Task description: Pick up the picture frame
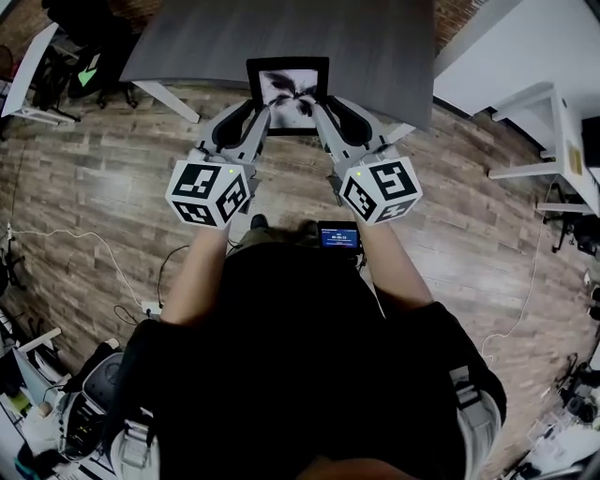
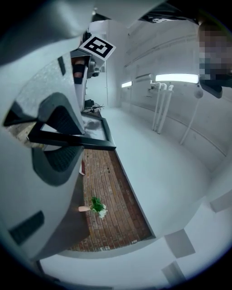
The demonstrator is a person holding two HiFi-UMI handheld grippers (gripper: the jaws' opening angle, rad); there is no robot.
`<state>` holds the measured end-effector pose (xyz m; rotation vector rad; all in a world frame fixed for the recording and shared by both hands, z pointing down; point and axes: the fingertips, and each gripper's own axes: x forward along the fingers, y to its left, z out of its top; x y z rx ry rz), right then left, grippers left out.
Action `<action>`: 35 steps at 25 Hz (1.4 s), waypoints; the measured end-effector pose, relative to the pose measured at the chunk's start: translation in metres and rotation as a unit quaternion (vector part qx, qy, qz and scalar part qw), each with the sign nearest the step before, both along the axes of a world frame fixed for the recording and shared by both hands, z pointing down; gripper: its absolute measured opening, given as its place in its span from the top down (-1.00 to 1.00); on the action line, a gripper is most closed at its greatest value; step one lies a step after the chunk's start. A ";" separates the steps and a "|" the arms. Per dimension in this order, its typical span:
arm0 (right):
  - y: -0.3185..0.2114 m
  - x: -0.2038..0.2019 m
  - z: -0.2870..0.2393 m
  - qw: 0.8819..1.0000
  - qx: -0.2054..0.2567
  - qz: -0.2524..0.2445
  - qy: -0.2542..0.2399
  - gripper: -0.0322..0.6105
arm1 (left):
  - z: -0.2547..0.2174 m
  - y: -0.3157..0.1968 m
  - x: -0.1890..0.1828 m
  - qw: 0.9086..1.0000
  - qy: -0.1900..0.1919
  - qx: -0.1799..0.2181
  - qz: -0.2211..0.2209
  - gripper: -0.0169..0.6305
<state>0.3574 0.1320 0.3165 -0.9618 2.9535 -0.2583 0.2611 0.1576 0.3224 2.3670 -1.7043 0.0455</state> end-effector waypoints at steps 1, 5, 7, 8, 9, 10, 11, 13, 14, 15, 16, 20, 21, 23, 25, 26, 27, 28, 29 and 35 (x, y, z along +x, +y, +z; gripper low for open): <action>0.002 -0.004 -0.002 1.000 0.002 0.003 0.002 0.65 | -0.001 0.002 -0.004 1.000 0.003 0.002 0.003 0.68; 0.000 -0.021 -0.011 1.000 0.012 0.010 0.015 0.65 | -0.006 0.004 -0.020 1.000 0.013 0.007 0.017 0.68; 0.001 -0.026 -0.013 1.000 0.014 0.010 0.020 0.65 | -0.006 0.004 -0.024 1.000 0.017 0.007 0.019 0.68; 0.003 -0.029 -0.012 1.000 0.014 0.009 0.022 0.65 | -0.006 0.005 -0.027 1.000 0.019 0.007 0.020 0.68; 0.007 -0.033 -0.011 1.000 0.013 0.009 0.024 0.65 | -0.006 0.008 -0.031 1.000 0.021 0.007 0.021 0.68; 0.010 -0.038 -0.010 1.000 0.012 0.009 0.026 0.65 | -0.005 0.011 -0.037 0.999 0.024 0.007 0.022 0.68; 0.013 -0.045 -0.009 0.999 0.012 0.008 0.028 0.65 | -0.004 0.015 -0.043 0.999 0.026 0.007 0.023 0.68; 0.018 -0.057 -0.009 0.999 0.013 0.006 0.033 0.65 | -0.003 0.019 -0.056 0.999 0.030 0.006 0.023 0.68; 0.019 -0.062 -0.009 0.999 0.014 0.005 0.034 0.65 | -0.003 0.020 -0.061 0.999 0.032 0.006 0.022 0.68; 0.019 -0.066 -0.009 0.999 0.013 0.005 0.034 0.65 | -0.002 0.021 -0.064 0.999 0.033 0.006 0.022 0.68; 0.019 -0.069 -0.008 0.999 0.013 0.006 0.035 0.65 | -0.002 0.021 -0.067 0.999 0.035 0.006 0.023 0.68; 0.019 -0.074 -0.008 0.999 0.015 0.010 0.037 0.65 | -0.002 0.022 -0.072 0.999 0.040 0.008 0.028 0.68; 0.019 -0.074 -0.008 0.999 0.016 0.011 0.036 0.66 | -0.002 0.022 -0.073 0.999 0.041 0.009 0.028 0.68; 0.019 -0.074 -0.010 0.999 0.017 0.012 0.034 0.66 | -0.004 0.021 -0.073 0.999 0.043 0.011 0.030 0.68; 0.017 -0.073 -0.011 0.999 0.017 0.014 0.031 0.66 | -0.004 0.019 -0.072 0.998 0.045 0.011 0.032 0.68; 0.017 -0.072 -0.012 0.999 0.017 0.015 0.029 0.66 | -0.005 0.018 -0.072 0.998 0.046 0.011 0.034 0.68; 0.016 -0.072 -0.012 0.999 0.017 0.016 0.028 0.66 | -0.005 0.017 -0.072 0.998 0.047 0.010 0.035 0.68; 0.016 -0.071 -0.013 0.999 0.017 0.017 0.027 0.66 | -0.005 0.017 -0.071 0.998 0.048 0.010 0.036 0.68; 0.016 -0.070 -0.013 0.999 0.017 0.017 0.025 0.66 | -0.006 0.017 -0.070 0.998 0.050 0.011 0.036 0.68; 0.016 -0.062 -0.015 1.000 0.018 0.011 0.014 0.66 | -0.008 0.015 -0.063 0.998 0.054 0.014 0.035 0.68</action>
